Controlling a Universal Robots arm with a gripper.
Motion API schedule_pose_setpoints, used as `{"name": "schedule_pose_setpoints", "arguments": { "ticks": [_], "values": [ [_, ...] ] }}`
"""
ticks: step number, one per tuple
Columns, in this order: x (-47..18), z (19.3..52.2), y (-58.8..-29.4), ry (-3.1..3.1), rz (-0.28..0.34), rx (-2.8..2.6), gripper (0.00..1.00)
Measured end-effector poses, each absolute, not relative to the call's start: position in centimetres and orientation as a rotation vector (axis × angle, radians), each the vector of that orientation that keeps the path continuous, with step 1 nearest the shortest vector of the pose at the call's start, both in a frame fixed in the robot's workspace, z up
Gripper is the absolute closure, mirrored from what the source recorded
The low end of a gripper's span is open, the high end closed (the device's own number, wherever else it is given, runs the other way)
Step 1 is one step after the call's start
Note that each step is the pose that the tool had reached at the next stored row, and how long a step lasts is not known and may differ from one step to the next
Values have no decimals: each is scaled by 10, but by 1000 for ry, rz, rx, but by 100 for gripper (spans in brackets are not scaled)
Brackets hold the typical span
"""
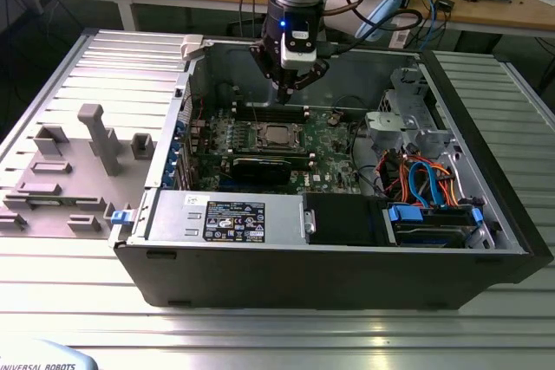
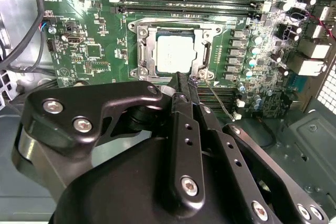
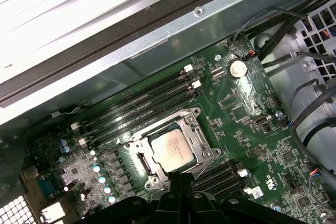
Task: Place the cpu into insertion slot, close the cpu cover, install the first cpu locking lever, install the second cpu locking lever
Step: 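Install the first cpu locking lever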
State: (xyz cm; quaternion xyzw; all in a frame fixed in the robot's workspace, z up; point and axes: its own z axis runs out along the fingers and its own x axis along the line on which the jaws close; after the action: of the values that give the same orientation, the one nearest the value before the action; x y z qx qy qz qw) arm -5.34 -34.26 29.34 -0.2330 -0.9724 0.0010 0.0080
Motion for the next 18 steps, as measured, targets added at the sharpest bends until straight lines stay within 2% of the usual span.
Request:
{"name": "schedule_pose_setpoints", "arguments": {
  "ticks": [18],
  "values": [
    [-53, 293, -343, -3045, 3, -710, 89]
  ]
}}
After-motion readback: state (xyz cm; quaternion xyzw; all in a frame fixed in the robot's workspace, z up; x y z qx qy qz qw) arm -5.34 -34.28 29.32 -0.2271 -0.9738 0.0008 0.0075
